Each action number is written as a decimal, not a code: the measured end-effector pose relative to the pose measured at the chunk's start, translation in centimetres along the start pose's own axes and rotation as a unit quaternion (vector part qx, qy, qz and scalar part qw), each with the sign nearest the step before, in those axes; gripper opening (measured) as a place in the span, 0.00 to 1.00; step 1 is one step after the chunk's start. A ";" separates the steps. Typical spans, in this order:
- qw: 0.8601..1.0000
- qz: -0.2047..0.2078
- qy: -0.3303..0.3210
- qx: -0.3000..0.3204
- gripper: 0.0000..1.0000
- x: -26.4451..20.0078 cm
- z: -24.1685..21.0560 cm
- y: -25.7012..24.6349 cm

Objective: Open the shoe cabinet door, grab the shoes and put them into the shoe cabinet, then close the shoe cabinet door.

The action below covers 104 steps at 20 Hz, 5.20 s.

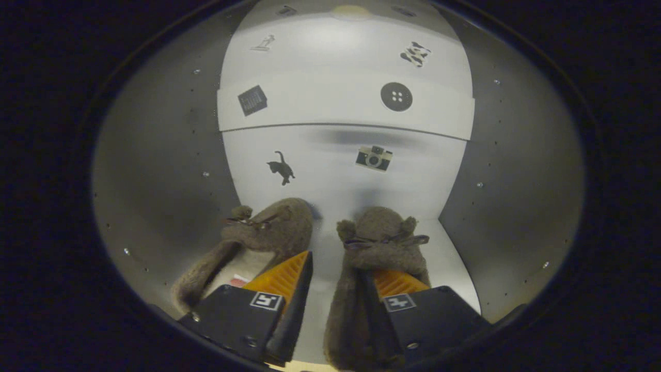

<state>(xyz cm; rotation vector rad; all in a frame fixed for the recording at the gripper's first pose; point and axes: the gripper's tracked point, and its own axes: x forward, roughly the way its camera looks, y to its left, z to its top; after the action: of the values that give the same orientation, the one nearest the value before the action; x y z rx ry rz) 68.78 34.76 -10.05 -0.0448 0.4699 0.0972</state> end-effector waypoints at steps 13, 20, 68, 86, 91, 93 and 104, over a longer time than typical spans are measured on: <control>0.991 0.018 -0.133 -0.009 0.84 -16.5 -0.8 1.5; 0.980 0.041 -0.190 -0.037 0.84 -29.6 -4.8 3.4; 0.983 0.030 -0.178 0.026 0.96 -49.3 -13.9 -25.1; 0.983 -0.014 -0.177 0.039 0.96 -48.0 -13.9 -13.2; 0.983 -0.007 -0.178 0.043 0.96 -46.4 -13.3 -10.1; 0.984 0.001 -0.176 0.038 0.96 -45.7 -13.0 -8.5; 0.983 0.034 -0.178 0.013 0.99 -43.3 -12.0 -2.6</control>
<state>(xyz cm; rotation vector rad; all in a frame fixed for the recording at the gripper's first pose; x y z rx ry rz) 25.29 27.77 -1.05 0.0138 0.1148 0.1630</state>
